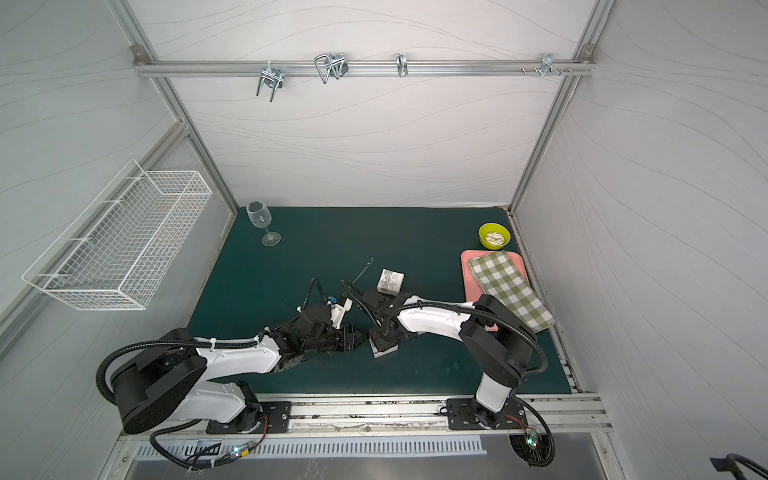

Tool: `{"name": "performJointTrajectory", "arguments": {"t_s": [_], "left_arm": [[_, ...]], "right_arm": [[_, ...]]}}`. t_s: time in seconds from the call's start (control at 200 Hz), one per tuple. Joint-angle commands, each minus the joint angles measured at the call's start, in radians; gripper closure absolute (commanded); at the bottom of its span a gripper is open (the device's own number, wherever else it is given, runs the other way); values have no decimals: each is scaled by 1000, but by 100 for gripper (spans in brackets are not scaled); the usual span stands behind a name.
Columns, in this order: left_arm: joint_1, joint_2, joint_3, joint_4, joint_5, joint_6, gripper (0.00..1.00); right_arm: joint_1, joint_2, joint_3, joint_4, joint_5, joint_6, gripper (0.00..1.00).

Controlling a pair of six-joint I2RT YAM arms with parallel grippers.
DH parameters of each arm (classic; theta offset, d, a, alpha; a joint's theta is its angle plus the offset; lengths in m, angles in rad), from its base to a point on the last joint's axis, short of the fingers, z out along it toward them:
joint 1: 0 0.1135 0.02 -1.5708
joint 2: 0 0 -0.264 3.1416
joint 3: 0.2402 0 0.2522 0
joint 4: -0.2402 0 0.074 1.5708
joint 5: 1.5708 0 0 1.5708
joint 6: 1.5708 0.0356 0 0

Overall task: Take the necklace out of the lift-off lid jewelry box
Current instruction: Take out the inner lining from the jewelry box.

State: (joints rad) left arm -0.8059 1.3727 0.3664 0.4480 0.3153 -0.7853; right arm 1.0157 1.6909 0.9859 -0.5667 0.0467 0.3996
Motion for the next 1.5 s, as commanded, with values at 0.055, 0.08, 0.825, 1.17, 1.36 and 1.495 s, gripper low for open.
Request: {"name": "performJointTrajectory", "arguments": {"t_s": [0.055,0.08,0.825,1.17,1.36,1.495], "left_arm": [[4,49,39,71,22,-7,59],[4,54,38,76,22,-10,60],[5,-120,50,-77,-7,71,53],[5,-289,2,-6,77,30,41],[2,-220,-13,159,135,-58,48],[-12,-144,0,250,162,-100,59]], "right_arm": [[11,-51,-34,14,-28,-9,86],[12,-60,-37,14,-29,-9,86],[-26,-346,-84,-5,-54,80,86],[-52,-499,-79,-13,-63,121,84],[-52,-516,-78,-6,-76,139,84],[-52,-520,-78,1,-86,148,84]]}}
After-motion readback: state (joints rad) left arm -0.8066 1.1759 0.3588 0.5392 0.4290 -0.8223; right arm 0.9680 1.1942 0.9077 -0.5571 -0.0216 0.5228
